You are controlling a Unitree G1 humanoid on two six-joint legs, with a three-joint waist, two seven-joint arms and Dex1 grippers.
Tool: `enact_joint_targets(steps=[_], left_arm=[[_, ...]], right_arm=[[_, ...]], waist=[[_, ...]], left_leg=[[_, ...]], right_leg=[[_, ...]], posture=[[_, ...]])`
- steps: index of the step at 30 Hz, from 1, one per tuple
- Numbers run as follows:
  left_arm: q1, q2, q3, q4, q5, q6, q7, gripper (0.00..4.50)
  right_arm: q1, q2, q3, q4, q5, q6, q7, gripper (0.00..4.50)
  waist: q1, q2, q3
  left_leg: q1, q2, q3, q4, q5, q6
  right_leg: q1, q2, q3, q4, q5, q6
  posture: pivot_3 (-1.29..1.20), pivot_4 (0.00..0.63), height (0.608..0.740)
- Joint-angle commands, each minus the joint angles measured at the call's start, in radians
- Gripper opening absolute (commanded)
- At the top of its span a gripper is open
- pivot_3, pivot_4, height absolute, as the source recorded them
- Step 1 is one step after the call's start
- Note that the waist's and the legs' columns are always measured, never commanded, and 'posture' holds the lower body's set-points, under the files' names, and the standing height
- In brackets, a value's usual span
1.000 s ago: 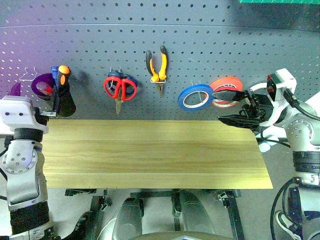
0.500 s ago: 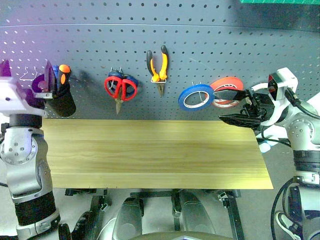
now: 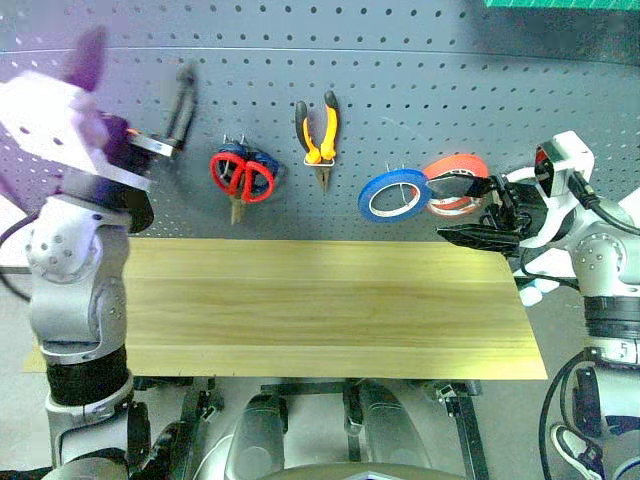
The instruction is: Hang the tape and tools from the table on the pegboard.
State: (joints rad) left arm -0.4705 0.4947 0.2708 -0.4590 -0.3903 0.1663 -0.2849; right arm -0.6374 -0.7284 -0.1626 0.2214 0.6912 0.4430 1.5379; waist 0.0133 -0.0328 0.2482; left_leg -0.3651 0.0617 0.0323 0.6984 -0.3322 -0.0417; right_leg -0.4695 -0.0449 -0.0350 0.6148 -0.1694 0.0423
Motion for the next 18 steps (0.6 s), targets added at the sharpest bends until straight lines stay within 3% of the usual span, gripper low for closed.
enact_joint_targets(steps=[1, 5, 13, 18], left_arm=[[-0.012, -0.007, -0.023, -0.032, -0.067, 0.042, -0.038, 4.45], [-0.011, -0.005, -0.111, -0.044, -0.075, 0.080, -0.104, 4.45], [-0.028, -0.052, -0.119, -0.025, -0.386, 0.325, -0.178, 4.45], [0.045, -0.011, -0.174, -0.029, -0.442, 0.378, -0.332, 4.45]], right_arm=[[0.007, -0.005, -0.030, -0.027, 0.014, -0.014, -0.002, 4.50], [0.014, -0.004, -0.036, -0.034, 0.017, -0.015, -0.009, 4.50], [0.031, 0.015, -0.038, -0.047, 0.023, -0.026, -0.028, 4.50], [0.048, 0.035, -0.042, -0.059, 0.026, -0.035, -0.046, 4.50]], waist=[[-0.001, 0.000, 0.000], [-0.004, 0.000, 0.000], [-0.007, 0.000, 0.000], [-0.013, 0.000, 0.000]], left_leg=[[0.000, 0.000, 0.000, 0.000, 0.000, 0.000], [0.000, 0.000, 0.000, 0.000, 0.000, 0.001], [0.001, 0.000, 0.000, 0.000, 0.000, 0.001], [0.001, 0.000, 0.000, 0.000, 0.000, 0.001]], right_leg=[[0.000, 0.000, 0.000, 0.000, 0.000, 0.000], [0.000, 0.000, 0.000, 0.000, 0.000, 0.000], [0.000, 0.001, 0.000, 0.000, 0.000, 0.000], [0.001, 0.001, 0.000, 0.000, 0.000, 0.000]], posture=[[0.00, 0.218, 0.733], [-0.02, 0.215, 0.733], [-0.03, 0.193, 0.733], [-0.04, 0.178, 0.733]])
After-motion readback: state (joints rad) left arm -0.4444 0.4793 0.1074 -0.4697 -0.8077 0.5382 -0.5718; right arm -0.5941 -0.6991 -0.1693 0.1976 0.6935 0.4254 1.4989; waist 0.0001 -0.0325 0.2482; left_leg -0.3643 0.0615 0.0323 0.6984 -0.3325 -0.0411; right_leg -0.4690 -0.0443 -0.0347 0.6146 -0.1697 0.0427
